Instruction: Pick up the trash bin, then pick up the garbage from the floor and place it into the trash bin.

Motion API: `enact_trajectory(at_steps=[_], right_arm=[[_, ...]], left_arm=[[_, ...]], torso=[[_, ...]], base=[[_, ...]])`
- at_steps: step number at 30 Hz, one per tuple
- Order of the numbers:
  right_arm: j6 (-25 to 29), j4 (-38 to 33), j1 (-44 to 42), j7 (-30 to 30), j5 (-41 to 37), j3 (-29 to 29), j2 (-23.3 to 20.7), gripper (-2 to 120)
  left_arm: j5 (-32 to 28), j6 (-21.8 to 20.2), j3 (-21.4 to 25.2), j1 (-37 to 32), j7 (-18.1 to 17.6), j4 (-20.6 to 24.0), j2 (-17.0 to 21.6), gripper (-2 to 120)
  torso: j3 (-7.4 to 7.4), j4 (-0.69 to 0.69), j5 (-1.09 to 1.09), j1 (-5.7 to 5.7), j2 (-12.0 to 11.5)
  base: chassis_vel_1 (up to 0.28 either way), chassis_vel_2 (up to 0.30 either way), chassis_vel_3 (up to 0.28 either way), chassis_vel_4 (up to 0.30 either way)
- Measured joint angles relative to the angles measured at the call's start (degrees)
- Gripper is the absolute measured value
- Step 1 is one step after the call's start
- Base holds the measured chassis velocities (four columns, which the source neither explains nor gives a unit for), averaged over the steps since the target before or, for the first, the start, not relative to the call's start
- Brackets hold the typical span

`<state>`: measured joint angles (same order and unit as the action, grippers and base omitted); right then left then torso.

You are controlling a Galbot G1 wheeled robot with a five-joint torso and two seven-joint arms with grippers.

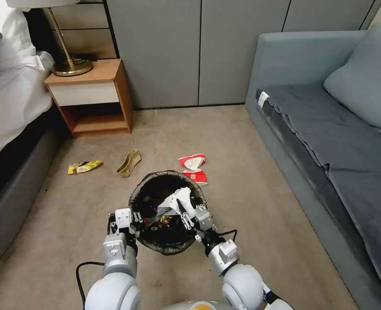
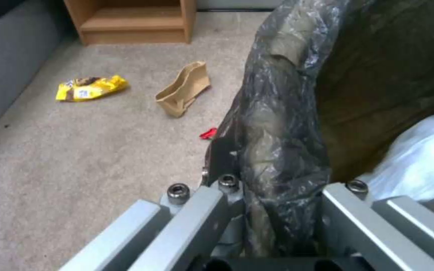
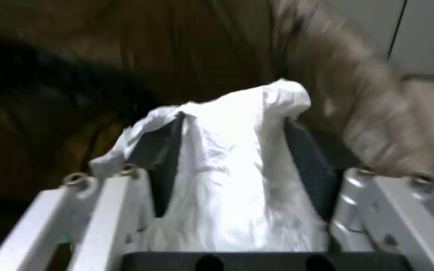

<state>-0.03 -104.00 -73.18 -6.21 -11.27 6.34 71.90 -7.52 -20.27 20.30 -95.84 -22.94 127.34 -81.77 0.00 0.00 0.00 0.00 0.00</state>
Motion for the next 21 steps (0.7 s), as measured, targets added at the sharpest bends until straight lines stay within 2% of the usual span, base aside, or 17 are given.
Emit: enact_trajectory(at_steps=[1,5,6,8,9,10,13,14,17,21], right_arm=[[0.00,0.00,0.00,0.00,0.00,0.00,0.00,54],[-6.91,-0.30,1.95,-2.35,-2.32,1.47,-0.34,72],[-6.91,-0.30,1.95,-2.35,-2.32,1.47,-0.34,72],[-8.47,-0.45,2.23,-3.00,-2.74,1.71,-0.17,79],[-10.51,-1.28,2.31,-3.52,-4.05,1.99,-0.14,87],[-10.51,-1.28,2.31,-3.52,-4.05,1.99,-0.14,87],[-14.28,-3.03,2.31,-4.45,-7.11,2.60,-0.58,97],[-14.28,-3.03,2.31,-4.45,-7.11,2.60,-0.58,97],[-20.47,-4.79,2.57,-7.28,-11.89,3.36,-1.01,100],[-23.38,-5.86,2.51,-9.17,-12.51,3.32,-0.85,100]], left_arm=[[0.00,0.00,0.00,0.00,0.00,0.00,0.00,0],[0.67,0.01,-0.51,-0.49,0.05,0.06,-0.05,0],[0.67,0.01,-0.51,-0.49,0.05,0.06,-0.05,0],[0.82,0.02,-0.70,-0.55,0.23,0.06,-0.10,0],[0.92,0.02,-0.83,-0.47,0.26,0.06,-0.13,0],[0.92,0.02,-0.83,-0.47,0.26,0.06,-0.13,0],[1.04,0.01,-1.05,-0.24,0.26,-0.01,-0.21,0],[1.04,0.01,-1.05,-0.24,0.26,-0.01,-0.21,0],[1.41,0.02,-1.72,-0.16,0.21,-0.13,-0.50,0],[1.43,0.02,-1.72,-0.13,0.24,-0.12,-0.55,0]], torso=[[0.00,0.00,0.00,0.00,0.00],[0.00,0.01,0.01,0.00,0.00],[0.00,0.01,0.01,0.00,0.00],[0.00,0.00,0.00,0.00,0.00],[0.00,0.00,0.01,0.00,0.00],[0.00,0.00,0.01,0.00,0.00],[0.00,0.00,0.00,0.00,0.00],[0.00,0.00,0.00,0.00,0.00],[0.00,0.00,0.00,0.00,0.00],[0.00,0.00,0.00,0.00,0.00]], base=[[0.000,0.000,0.000,0.000],[0.000,0.000,0.000,0.000],[0.000,0.000,0.000,0.000],[0.000,0.000,0.000,0.000],[0.000,0.000,0.000,0.000],[0.000,0.000,0.000,0.000],[0.000,0.000,0.000,0.000],[0.000,0.000,0.000,0.000],[0.000,0.000,0.000,0.000],[0.000,0.000,0.000,0.000]])
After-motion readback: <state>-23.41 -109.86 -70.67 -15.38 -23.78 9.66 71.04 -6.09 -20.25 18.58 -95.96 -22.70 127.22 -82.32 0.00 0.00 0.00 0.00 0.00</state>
